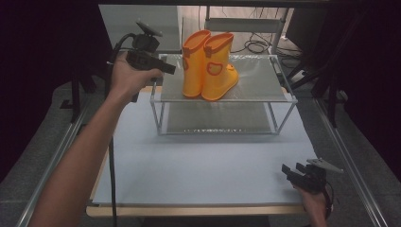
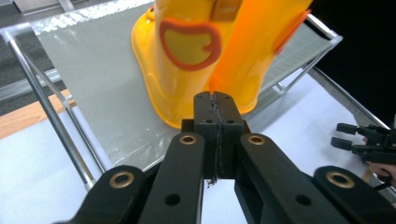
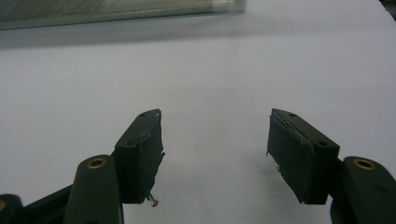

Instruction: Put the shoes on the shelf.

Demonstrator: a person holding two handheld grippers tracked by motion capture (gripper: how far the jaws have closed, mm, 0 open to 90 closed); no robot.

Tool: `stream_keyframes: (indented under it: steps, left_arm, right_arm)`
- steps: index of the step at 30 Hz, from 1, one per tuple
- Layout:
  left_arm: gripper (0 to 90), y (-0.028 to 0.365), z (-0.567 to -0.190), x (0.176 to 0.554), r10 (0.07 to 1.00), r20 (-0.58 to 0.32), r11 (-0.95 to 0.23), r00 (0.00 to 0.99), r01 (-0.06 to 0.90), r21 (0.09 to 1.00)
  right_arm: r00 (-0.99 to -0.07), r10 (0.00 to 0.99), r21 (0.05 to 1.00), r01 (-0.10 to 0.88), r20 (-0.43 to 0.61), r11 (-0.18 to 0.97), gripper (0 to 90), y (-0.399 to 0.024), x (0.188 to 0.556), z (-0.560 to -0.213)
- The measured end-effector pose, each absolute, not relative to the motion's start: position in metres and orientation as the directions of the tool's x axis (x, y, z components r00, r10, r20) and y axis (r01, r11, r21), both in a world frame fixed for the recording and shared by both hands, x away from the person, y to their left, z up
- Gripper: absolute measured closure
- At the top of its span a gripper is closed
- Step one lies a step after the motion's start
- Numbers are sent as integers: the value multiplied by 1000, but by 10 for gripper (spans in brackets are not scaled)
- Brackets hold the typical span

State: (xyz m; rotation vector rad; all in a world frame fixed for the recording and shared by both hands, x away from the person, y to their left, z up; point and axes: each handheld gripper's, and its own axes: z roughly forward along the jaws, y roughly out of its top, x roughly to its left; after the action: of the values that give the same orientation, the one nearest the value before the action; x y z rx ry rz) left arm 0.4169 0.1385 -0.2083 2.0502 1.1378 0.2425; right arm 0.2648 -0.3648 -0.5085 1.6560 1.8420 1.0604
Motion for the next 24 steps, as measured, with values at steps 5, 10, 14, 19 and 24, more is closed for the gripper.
stream_keyframes:
  steps: [5,10,14,19,24]
  left_arm:
    - [900,140,-225,422,792,-199,-309,578,660,684]
    - [900,138,-240,429,798,-202,-312,568,676,667]
    - [900,134,-253,437,808,-193,-318,556,689,651]
    - [900,129,-270,448,821,-188,-316,538,704,636]
    - [900,127,-284,455,824,-197,-311,531,714,627]
  right_arm:
    - [-183,969,774,633,164,-11,355,-364,265,-509]
    - [-184,970,775,632,159,-7,355,-364,265,-509]
    - [-186,970,778,629,154,-3,354,-365,265,-509]
    - [-182,971,780,625,158,-9,354,-367,264,-510]
    - [-179,971,779,627,160,-13,355,-367,265,-510]
